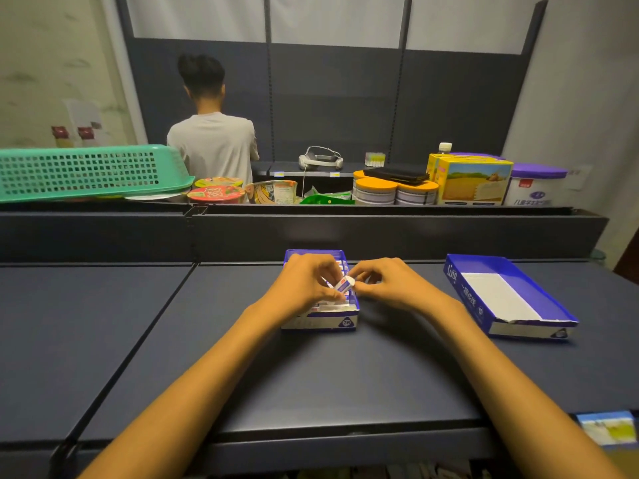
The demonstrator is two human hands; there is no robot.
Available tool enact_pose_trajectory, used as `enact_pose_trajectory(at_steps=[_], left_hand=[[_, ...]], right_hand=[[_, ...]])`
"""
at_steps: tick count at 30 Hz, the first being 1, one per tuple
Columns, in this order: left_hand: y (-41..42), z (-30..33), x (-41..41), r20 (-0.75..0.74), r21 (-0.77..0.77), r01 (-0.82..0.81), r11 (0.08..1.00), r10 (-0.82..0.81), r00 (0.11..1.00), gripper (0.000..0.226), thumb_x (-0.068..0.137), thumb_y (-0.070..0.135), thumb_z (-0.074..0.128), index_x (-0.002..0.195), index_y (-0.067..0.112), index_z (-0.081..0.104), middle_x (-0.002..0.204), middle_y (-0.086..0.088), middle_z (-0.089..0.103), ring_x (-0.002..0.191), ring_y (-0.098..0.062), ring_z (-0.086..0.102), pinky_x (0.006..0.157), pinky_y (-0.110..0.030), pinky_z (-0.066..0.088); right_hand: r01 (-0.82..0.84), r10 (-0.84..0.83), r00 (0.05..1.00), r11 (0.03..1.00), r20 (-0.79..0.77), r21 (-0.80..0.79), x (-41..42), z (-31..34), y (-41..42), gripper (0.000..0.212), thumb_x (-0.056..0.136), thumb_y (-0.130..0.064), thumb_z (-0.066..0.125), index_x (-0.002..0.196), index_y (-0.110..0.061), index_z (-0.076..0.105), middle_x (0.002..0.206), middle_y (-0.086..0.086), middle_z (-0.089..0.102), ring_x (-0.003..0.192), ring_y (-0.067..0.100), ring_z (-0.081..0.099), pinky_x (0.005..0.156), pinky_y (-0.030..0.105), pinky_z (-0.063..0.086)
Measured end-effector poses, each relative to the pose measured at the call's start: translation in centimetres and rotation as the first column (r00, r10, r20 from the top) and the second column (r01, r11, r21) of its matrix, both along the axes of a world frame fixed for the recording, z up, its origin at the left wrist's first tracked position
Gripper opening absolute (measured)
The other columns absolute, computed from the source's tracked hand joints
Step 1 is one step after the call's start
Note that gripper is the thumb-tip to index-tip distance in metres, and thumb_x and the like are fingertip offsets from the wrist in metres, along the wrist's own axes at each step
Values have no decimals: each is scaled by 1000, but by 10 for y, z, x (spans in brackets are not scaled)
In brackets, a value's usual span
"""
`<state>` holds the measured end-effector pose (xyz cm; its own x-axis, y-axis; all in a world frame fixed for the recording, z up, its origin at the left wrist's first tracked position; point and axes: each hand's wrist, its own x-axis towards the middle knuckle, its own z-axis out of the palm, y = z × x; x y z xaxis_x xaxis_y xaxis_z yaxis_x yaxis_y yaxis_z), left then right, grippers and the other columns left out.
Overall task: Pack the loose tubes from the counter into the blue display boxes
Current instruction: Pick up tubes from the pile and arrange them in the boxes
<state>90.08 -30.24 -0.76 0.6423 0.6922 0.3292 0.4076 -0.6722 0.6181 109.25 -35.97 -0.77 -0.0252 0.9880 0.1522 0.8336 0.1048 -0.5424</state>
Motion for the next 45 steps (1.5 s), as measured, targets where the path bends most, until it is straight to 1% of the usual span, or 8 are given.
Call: enact_pose_trajectory(at_steps=[3,10,19,23,28,34,39,45], left_hand=[[1,-1,-1,-65,9,-2,1000,3,998,27,71,21,85,90,22,66,93,1,73,77,-7,68,70,-22,58],[3,-1,-1,-225,104,-1,995,25,974,30,79,22,78,107,15,72,103,-4,73,79,-6,61,69,-11,48],[3,0,3,-319,183,13,983,47,947,26,81,21,76,107,18,74,109,-3,72,88,-11,61,83,-30,55],[4,0,4,-365,186,15,983,55,929,29,84,22,74,112,19,72,114,-4,69,97,-17,63,83,-29,56],[7,-2,7,-408,195,-2,981,83,909,31,84,22,74,114,20,70,119,-6,65,97,-22,63,84,-28,54],[7,-3,7,-414,210,15,978,75,907,29,82,23,75,110,20,72,112,-5,69,94,-19,64,83,-30,56],[6,-1,2,-403,199,20,980,64,913,29,86,22,72,114,17,71,116,-5,68,99,-20,64,87,-28,54],[6,-1,3,-414,184,20,983,59,908,25,86,23,71,111,18,71,115,-5,68,98,-21,64,88,-30,55]], right_hand=[[5,-5,1000,1000,-9,-15,0,0,1,23,90,-35,65,111,-27,64,109,-2,69,93,9,64,72,23,55],[7,-7,1000,1000,19,-16,-1,0,3,28,87,-40,67,111,-24,63,112,-4,68,97,11,63,78,30,58],[15,-14,1000,999,27,-35,-2,2,6,30,86,-41,67,110,-23,62,112,-4,67,96,11,63,74,23,54],[18,-17,999,999,30,-45,-1,2,6,30,86,-41,67,110,-25,62,113,-4,67,96,10,63,76,26,55],[18,-17,1000,999,21,-47,-2,2,6,28,86,-40,68,109,-24,61,112,-4,67,97,11,63,77,26,55],[15,-15,1000,999,12,-36,-2,2,5,27,86,-40,68,107,-26,60,111,-5,67,95,10,63,75,23,53],[7,-5,1000,998,26,-54,-2,3,7,28,86,-40,68,109,-25,61,113,-5,67,97,10,63,74,22,54],[15,-13,998,999,55,-43,-4,2,7,25,86,-40,69,105,-26,61,110,-7,67,93,9,63,72,21,54]])
